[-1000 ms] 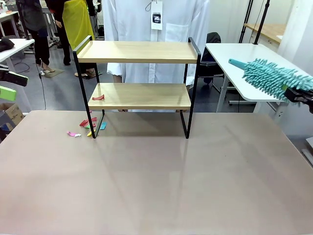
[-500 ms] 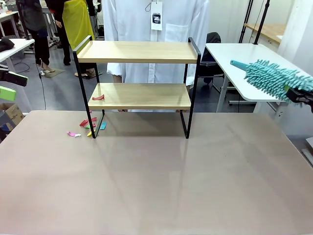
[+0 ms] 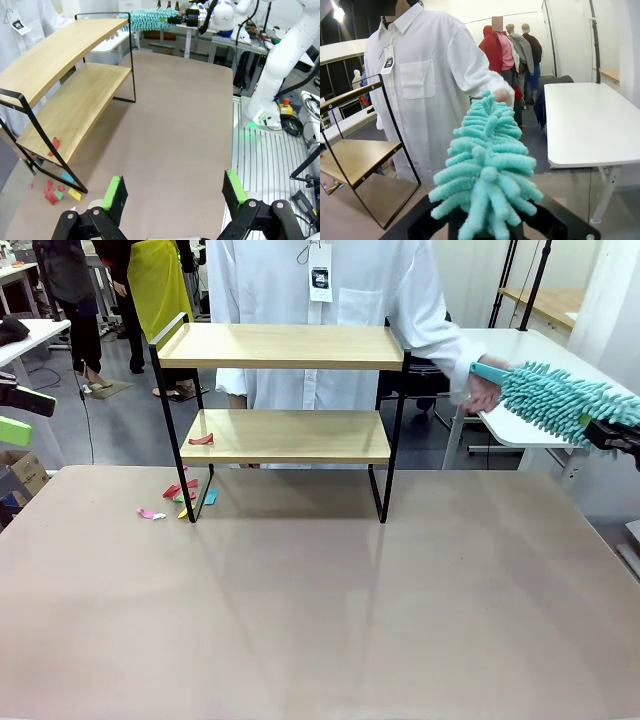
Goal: Clean the shelf.
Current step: Hand the Duster back to the human.
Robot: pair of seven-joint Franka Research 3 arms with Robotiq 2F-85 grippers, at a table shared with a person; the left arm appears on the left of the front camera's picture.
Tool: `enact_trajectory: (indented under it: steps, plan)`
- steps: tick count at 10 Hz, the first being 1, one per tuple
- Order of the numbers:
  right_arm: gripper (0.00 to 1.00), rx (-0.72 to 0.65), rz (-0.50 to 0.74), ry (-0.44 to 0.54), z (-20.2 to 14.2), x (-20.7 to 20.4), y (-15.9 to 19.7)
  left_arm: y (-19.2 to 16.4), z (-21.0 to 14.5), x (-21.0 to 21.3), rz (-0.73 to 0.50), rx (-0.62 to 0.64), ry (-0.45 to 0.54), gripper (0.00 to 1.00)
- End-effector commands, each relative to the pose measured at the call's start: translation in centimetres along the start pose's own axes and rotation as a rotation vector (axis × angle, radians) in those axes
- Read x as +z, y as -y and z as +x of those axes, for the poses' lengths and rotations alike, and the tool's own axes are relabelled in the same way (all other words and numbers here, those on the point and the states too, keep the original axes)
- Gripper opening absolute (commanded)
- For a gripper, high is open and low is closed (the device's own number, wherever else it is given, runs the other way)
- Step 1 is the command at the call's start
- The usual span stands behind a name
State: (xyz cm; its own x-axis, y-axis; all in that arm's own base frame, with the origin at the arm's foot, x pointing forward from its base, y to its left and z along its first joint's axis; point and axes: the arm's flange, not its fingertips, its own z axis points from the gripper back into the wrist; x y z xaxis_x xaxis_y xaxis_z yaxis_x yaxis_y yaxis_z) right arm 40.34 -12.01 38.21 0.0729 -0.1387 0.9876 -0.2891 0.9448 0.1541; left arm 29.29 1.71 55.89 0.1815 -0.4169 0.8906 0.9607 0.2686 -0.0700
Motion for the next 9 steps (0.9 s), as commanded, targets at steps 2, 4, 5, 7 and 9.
enact_trajectory:
  steps: [2, 4, 5, 7, 9]
  plan:
    - [0.17, 0.010, -0.007, -0.009, 0.55, 0.14, -0.20, -0.16, 0.30, -0.15, -0.004, -0.021, 0.028, 1.00]
    - [0.17, 0.010, -0.007, -0.009, 0.55, 0.14, -0.20, -0.16, 0.30, -0.15, -0.004, -0.021, 0.028, 1.00]
    - [0.17, 0.010, -0.007, -0.009, 0.55, 0.14, -0.20, -0.16, 0.30, -0.15, -0.004, -0.021, 0.028, 1.00]
    - [0.72, 0.002, 0.000, 0.002, 0.15, 0.01, -0.03, -0.16, 0.30, -0.15, -0.004, -0.021, 0.028, 1.00]
    - [0.73, -0.030, 0.001, -0.020, 0.70, 0.35, -0.05, -0.16, 0.30, -0.15, -0.004, -0.021, 0.028, 1.00]
